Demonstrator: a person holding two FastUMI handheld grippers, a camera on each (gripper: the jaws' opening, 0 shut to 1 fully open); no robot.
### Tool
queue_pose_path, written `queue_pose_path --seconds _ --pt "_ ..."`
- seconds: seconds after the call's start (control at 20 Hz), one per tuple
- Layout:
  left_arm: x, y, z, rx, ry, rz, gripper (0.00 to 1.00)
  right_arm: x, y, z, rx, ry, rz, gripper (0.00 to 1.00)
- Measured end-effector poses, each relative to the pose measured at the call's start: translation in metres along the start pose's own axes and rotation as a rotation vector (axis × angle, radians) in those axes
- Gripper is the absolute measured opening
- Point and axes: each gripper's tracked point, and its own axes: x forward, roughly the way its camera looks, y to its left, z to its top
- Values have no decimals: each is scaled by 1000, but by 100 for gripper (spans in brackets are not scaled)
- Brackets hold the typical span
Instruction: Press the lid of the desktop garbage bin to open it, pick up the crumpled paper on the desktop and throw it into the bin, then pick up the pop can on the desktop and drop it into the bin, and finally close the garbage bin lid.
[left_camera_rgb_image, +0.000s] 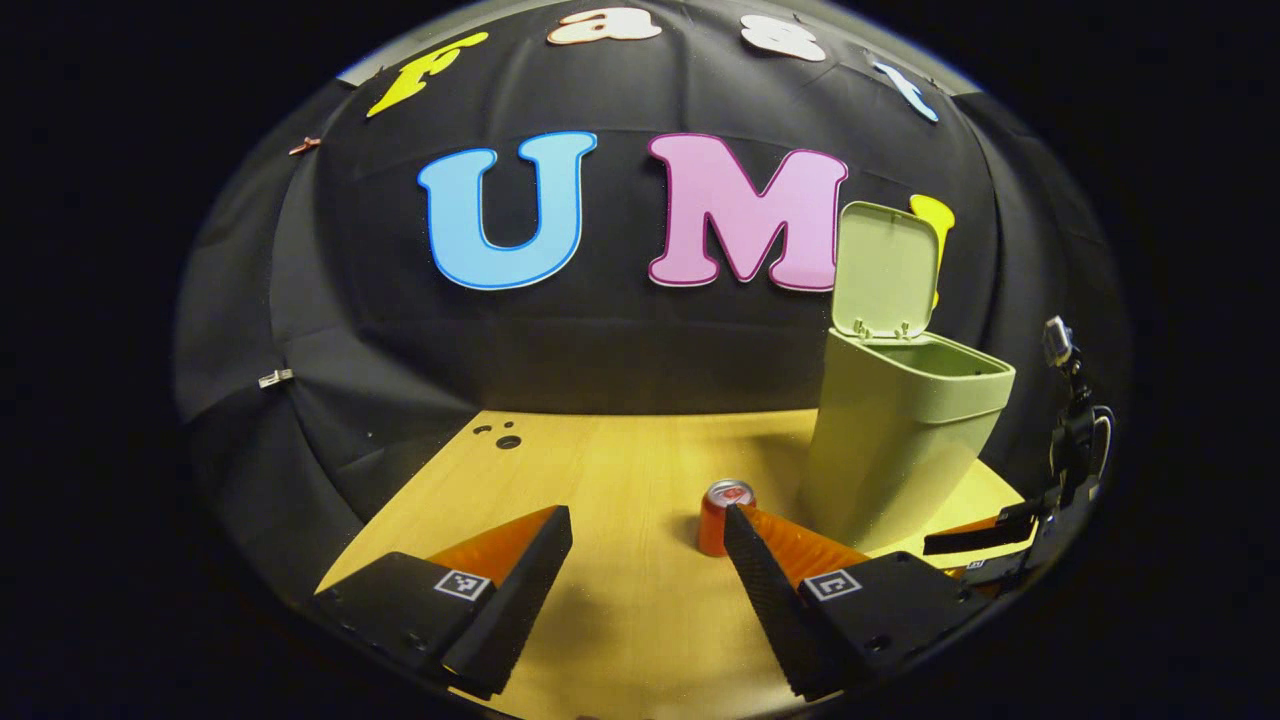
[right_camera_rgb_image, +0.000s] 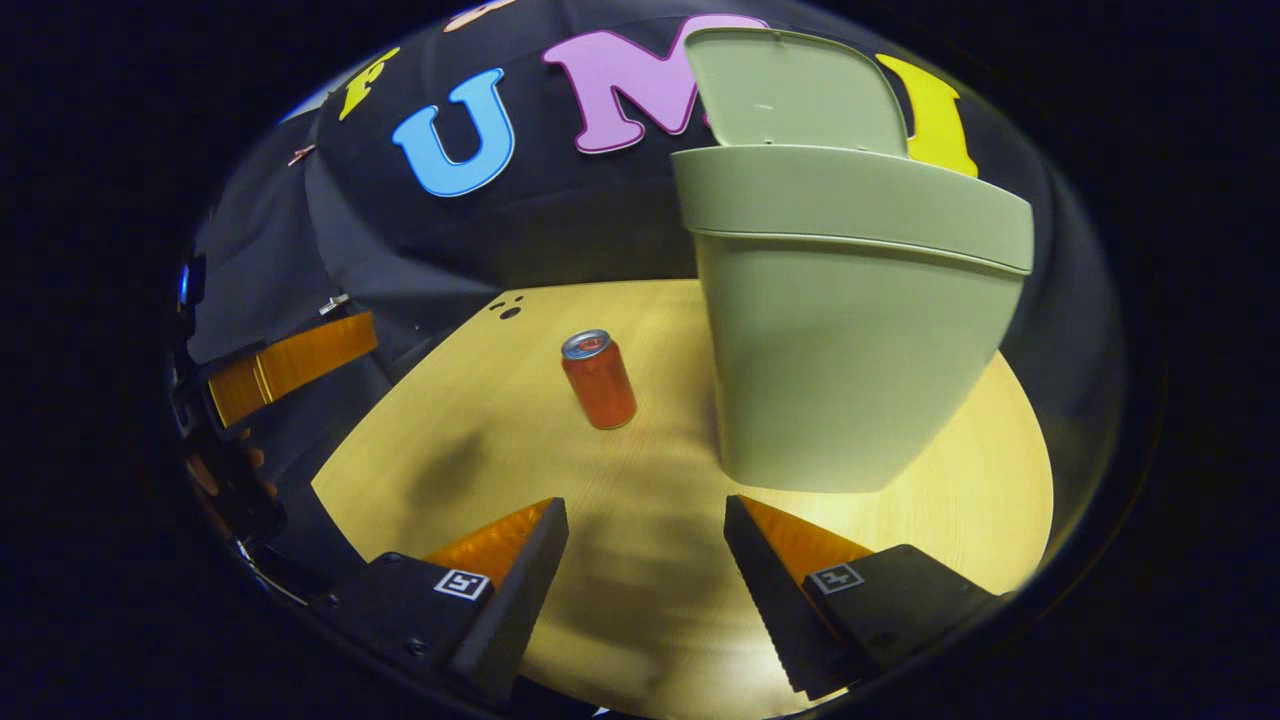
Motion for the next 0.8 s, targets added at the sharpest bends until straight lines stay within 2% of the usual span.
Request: queue_pose_path --seconds 0.05,0.1,0.4,0.8 --pt "0 7 -2 6 4 7 100 5 6 1 -4 1 4 99" --pt "-1 14 -4 8 9 16 98 12 11 2 -9 3 9 99" --pt "-10 51 -30 -17 76 69 98 56 42 16 -70 -23 21 99" --pt "-24 86 -64 -50 169 128 98 112 51 30 -178 -44 -28 99"
